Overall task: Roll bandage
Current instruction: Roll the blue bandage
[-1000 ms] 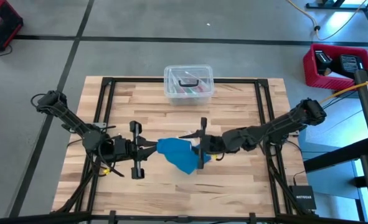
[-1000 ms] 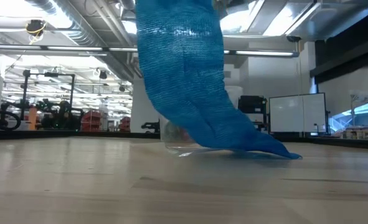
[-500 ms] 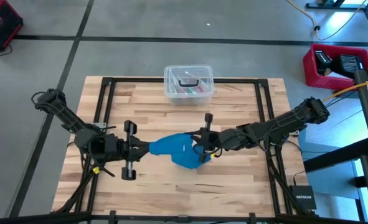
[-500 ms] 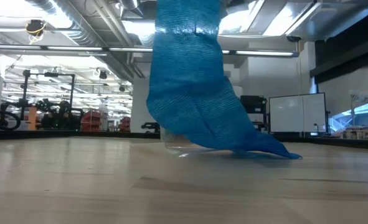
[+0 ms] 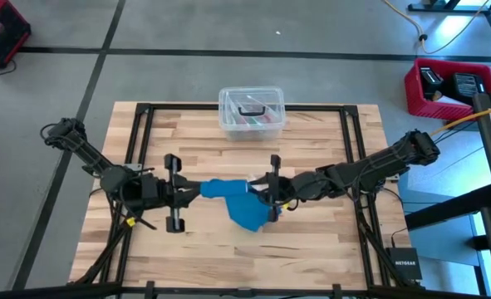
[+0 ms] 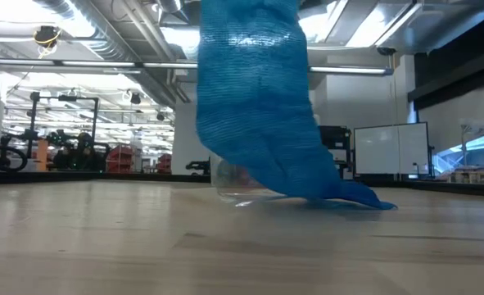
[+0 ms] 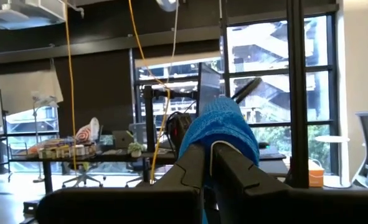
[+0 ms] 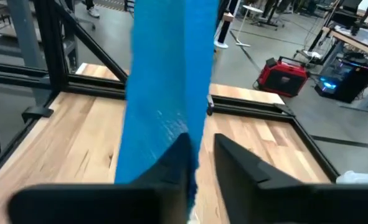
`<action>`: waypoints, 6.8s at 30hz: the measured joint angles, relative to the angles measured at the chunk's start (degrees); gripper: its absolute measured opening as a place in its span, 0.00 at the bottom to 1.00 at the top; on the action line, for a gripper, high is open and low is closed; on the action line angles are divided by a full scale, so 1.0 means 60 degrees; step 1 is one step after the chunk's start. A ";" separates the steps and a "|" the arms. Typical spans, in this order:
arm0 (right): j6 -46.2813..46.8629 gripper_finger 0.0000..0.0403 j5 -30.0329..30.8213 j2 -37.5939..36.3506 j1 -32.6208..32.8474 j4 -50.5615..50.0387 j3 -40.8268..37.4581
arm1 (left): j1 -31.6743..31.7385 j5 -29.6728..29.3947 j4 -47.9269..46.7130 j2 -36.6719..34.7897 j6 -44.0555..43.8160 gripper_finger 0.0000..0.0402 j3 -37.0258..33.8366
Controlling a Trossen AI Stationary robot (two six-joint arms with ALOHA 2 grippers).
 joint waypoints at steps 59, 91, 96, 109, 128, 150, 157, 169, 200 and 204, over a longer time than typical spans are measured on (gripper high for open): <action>0.0533 0.64 0.0168 -0.3731 0.0415 0.0063 -0.3001 | 0.0840 -0.0251 -0.3530 0.0226 -0.0204 0.00 0.1947; 0.0561 0.64 -0.0499 -0.1279 0.0307 0.4558 -0.3538 | 0.1458 0.1514 -0.3970 0.0233 -0.0704 0.00 0.1945; -0.0034 0.64 -0.0263 -0.1076 0.0111 0.5589 -0.3535 | 0.1609 0.2102 -0.3723 0.0233 -0.0850 0.00 0.1945; -0.0737 0.55 -0.1348 0.0325 -0.0513 0.6529 -0.2985 | 0.1629 0.2156 -0.3248 0.0230 -0.0501 0.00 0.1938; -0.3535 0.01 -0.0454 0.0057 0.0618 0.5153 -0.2816 | 0.1628 0.1849 -0.1986 0.0131 0.1790 0.00 0.1934; -0.2603 0.00 -0.0069 0.0044 0.2064 0.3221 -0.1358 | 0.2061 -0.0985 -0.1609 0.0142 0.5893 0.00 0.1763; -0.2546 0.00 -0.0097 0.0044 0.2590 0.3130 -0.0639 | 0.2577 -0.2348 -0.1539 0.0135 0.7447 0.00 0.1198; -0.2165 0.00 -0.0700 0.0074 0.3043 0.1441 0.2441 | 0.2716 -0.2048 -0.1763 0.0144 0.7574 0.00 -0.0750; 0.3410 0.00 -0.2479 0.0103 -0.2979 -0.1288 0.4251 | 0.0433 -0.0739 -0.2108 0.2964 0.3111 0.00 -0.1690; 0.3779 0.00 -0.3064 0.0299 -0.3801 -0.1958 0.4256 | 0.0193 -0.0634 -0.1667 0.2966 0.2859 0.00 -0.1698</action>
